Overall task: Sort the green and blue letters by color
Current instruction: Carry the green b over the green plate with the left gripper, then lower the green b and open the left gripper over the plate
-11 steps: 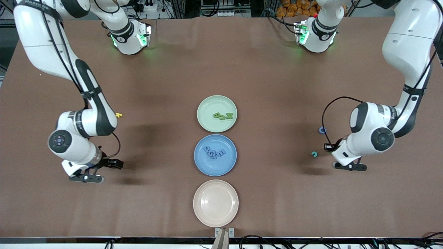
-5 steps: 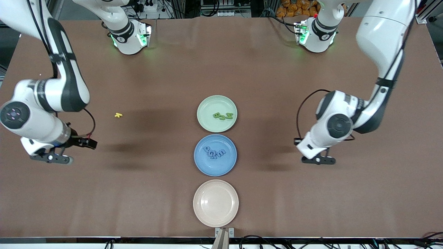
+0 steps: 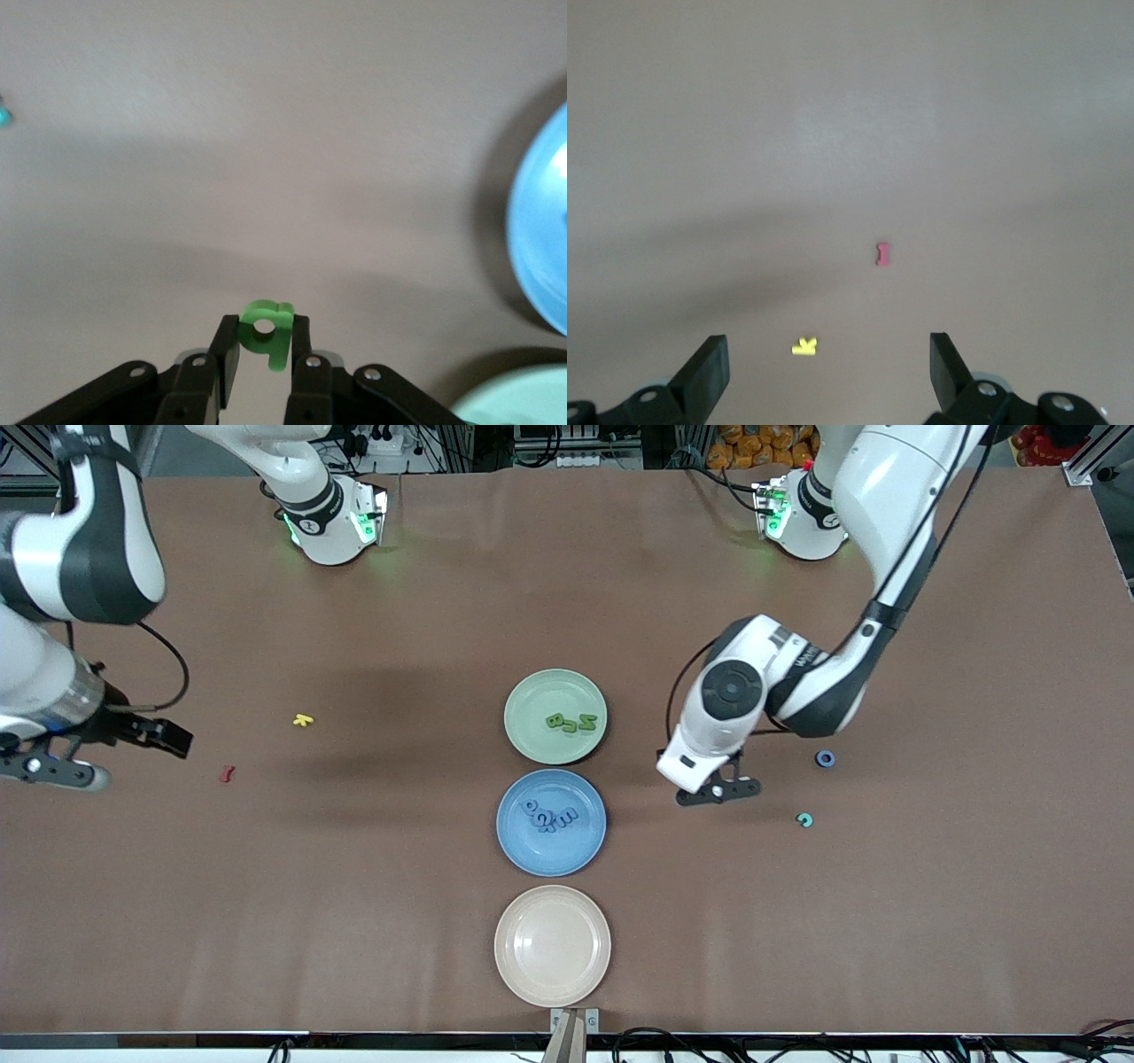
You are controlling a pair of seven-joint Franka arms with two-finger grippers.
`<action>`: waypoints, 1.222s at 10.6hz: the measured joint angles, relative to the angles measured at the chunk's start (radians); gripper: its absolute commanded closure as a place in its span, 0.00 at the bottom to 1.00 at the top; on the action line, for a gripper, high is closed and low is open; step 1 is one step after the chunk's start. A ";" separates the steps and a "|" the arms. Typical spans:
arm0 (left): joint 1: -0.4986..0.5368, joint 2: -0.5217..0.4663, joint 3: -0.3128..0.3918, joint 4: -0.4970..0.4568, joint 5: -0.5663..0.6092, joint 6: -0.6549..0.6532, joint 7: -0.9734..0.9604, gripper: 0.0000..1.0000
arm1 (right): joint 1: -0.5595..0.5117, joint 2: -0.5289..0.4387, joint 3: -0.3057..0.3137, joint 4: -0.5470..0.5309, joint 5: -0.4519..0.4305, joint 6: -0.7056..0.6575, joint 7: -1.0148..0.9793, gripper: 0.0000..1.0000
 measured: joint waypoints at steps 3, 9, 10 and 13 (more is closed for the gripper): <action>-0.137 0.018 -0.006 0.034 -0.024 0.000 -0.238 1.00 | 0.010 -0.030 0.005 0.155 0.003 -0.134 0.001 0.00; -0.345 0.087 -0.004 0.099 -0.064 0.001 -0.578 1.00 | 0.011 -0.046 -0.052 0.273 0.174 -0.156 0.002 0.00; -0.370 0.104 -0.002 0.110 -0.064 0.001 -0.613 1.00 | 0.010 -0.046 -0.082 0.275 0.194 -0.158 -0.013 0.00; -0.404 0.133 0.001 0.123 -0.064 0.001 -0.678 0.75 | 0.018 -0.046 -0.086 0.275 0.197 -0.208 -0.018 0.00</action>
